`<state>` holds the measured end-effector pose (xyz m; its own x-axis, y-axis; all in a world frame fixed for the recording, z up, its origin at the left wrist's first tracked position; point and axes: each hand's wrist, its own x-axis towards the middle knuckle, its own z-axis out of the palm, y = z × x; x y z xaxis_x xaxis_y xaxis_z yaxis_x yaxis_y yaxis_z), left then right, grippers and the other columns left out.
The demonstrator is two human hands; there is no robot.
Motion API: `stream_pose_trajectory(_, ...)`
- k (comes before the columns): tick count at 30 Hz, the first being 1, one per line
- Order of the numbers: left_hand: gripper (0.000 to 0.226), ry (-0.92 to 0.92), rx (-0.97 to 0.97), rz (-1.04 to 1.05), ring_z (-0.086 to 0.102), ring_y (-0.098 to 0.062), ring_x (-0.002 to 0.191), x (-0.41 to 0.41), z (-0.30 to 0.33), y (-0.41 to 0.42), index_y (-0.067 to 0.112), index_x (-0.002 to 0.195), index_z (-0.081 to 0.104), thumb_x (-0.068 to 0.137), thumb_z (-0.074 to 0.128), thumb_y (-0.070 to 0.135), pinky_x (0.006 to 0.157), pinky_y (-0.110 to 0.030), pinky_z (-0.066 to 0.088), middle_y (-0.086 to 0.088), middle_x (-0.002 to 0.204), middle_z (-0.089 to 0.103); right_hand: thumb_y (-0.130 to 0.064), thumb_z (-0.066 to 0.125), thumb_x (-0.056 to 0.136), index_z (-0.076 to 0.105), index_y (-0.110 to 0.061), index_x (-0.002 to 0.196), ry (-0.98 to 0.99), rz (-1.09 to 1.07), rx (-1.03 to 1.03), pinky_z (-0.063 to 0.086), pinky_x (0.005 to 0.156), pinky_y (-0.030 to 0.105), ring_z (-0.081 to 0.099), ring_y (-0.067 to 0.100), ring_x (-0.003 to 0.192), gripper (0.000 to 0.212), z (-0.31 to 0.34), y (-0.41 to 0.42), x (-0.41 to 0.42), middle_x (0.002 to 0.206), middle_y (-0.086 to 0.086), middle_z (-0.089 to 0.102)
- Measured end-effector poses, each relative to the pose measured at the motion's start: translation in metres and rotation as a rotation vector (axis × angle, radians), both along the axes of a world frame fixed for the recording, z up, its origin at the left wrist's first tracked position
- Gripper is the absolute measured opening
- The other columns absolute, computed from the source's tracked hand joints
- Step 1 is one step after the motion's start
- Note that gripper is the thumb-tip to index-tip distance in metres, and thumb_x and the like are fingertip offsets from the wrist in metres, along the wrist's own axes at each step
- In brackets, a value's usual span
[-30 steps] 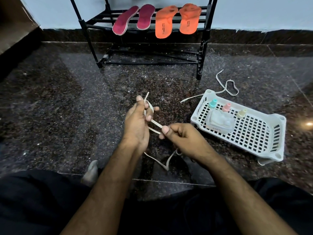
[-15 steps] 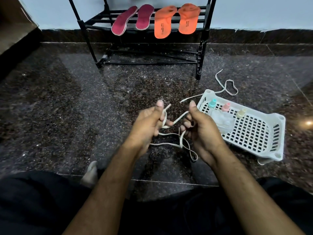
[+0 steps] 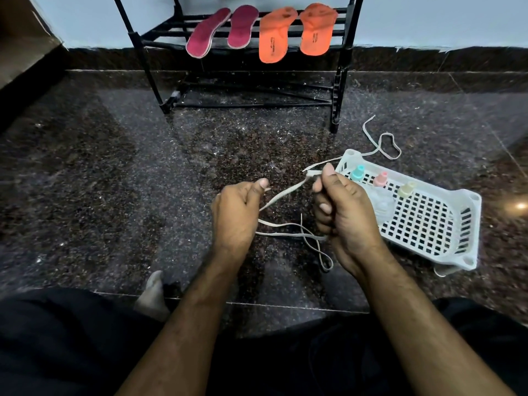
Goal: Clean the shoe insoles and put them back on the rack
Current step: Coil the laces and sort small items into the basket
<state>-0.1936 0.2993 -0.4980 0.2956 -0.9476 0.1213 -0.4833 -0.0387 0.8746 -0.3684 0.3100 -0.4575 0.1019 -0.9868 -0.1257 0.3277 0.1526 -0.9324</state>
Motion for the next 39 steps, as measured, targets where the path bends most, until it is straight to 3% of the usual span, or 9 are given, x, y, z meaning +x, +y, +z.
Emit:
stream_pose_trajectory(3, 0.057, 0.017, 0.023, 0.020, 0.038, -0.012, 0.048, 0.005, -0.001, -0.002, 0.006, 0.064, 0.054, 0.098, 0.057, 0.051, 0.052, -0.031, 0.036, -0.015, 0.055, 0.052, -0.041, 0.048, 0.101, 0.064, -0.021, 0.081, -0.002, 0.001, -0.019, 0.009, 0.045, 0.021, 0.015, 0.010, 0.045, 0.033, 0.002, 0.001, 0.000, 0.053, -0.003, 0.029)
stream_pose_trajectory(9, 0.036, 0.305, 0.036, -0.042, 0.061, 0.001, 0.052, -0.010, 0.012, -0.003, 0.014, 0.089, 0.074, 0.099, 0.057, 0.045, 0.061, -0.028, 0.045, -0.001, 0.075, 0.076, -0.034, 0.049, 0.103, 0.068, -0.013, 0.107, 0.187, 0.027, 0.096, 0.019, 0.039, 0.017, 0.022, 0.006, 0.040, 0.029, -0.013, -0.004, -0.001, 0.049, -0.006, 0.032)
stream_pose_trajectory(15, 0.038, 0.462, -0.001, -0.030, 0.065, -0.014, 0.067, -0.011, 0.021, 0.000, 0.013, 0.086, 0.071, 0.104, 0.050, 0.039, 0.061, -0.019, 0.050, 0.005, 0.066, 0.072, -0.049, 0.056, 0.094, 0.050, -0.014, 0.130, 1.411, 0.115, -0.132, 0.050, 0.091, 0.038, 0.060, 0.027, 0.105, 0.050, -0.042, -0.006, -0.010, 0.115, 0.008, 0.058)
stream_pose_trajectory(19, 0.042, 0.518, 0.000, -0.099, 0.051, -0.012, 0.049, -0.021, 0.025, 0.004, 0.003, 0.085, 0.061, 0.108, 0.042, 0.033, 0.045, -0.016, 0.039, 0.008, 0.046, 0.054, -0.032, 0.056, 0.098, 0.039, -0.022, 0.149, 0.917, 0.232, -0.424, 0.040, 0.109, 0.029, 0.052, 0.003, 0.123, 0.055, -0.030, 0.000, 0.010, 0.136, -0.008, 0.054)
stream_pose_trajectory(22, 0.041, 0.574, 0.013, -0.087, 0.036, -0.004, 0.040, -0.020, 0.029, 0.005, 0.007, 0.085, 0.055, 0.108, 0.039, 0.037, 0.043, -0.020, 0.037, 0.008, 0.047, 0.043, -0.021, 0.052, 0.102, 0.023, -0.024, 0.155, 0.655, 0.417, -0.290, 0.042, 0.091, 0.016, 0.056, -0.010, 0.086, 0.061, -0.033, 0.008, 0.021, 0.091, -0.032, 0.062)
stream_pose_trajectory(26, 0.044, 0.643, 0.085, -0.095, 0.037, -0.015, 0.039, -0.016, 0.028, 0.009, 0.014, 0.091, 0.053, 0.104, 0.038, 0.053, 0.038, -0.023, 0.036, -0.001, 0.056, 0.044, -0.040, 0.054, 0.099, 0.015, -0.032, 0.154, 0.456, 0.453, -0.186, 0.051, 0.079, 0.052, 0.063, 0.032, 0.077, 0.068, -0.033, 0.012, 0.028, 0.077, -0.007, 0.070)
stream_pose_trajectory(28, 0.041, 0.695, 0.090, -0.113, 0.044, -0.019, 0.041, -0.016, 0.028, 0.008, 0.018, 0.090, 0.052, 0.103, 0.039, 0.054, 0.044, -0.028, 0.043, -0.003, 0.060, 0.051, -0.033, 0.055, 0.100, 0.033, -0.023, 0.146, 0.392, 0.415, -0.166, 0.052, 0.065, 0.042, 0.060, 0.035, 0.065, 0.052, -0.028, 0.010, 0.026, 0.072, 0.001, 0.066)
stream_pose_trajectory(31, 0.035, 0.722, 0.042, -0.129, 0.054, -0.017, 0.047, -0.013, 0.029, 0.004, 0.017, 0.089, 0.049, 0.106, 0.038, 0.045, 0.052, -0.029, 0.047, -0.004, 0.061, 0.064, -0.021, 0.055, 0.101, 0.060, -0.011, 0.115, 0.384, 0.317, -0.160, 0.041, 0.049, 0.020, 0.050, 0.014, 0.052, 0.018, -0.026, 0.004, 0.018, 0.065, 0.003, 0.059)
stream_pose_trajectory(39, 0.028, 0.886, -0.062, -0.107, 0.070, -0.021, 0.095, -0.003, 0.034, 0.001, 0.013, 0.088, 0.063, 0.106, 0.046, 0.026, 0.106, -0.046, 0.047, -0.014, 0.093, 0.076, -0.042, 0.060, 0.096, 0.068, -0.021, 0.082, 0.847, 0.370, -0.245, 0.042, 0.059, 0.027, 0.053, 0.008, 0.056, 0.027, -0.038, -0.001, 0.006, 0.062, -0.002, 0.064)
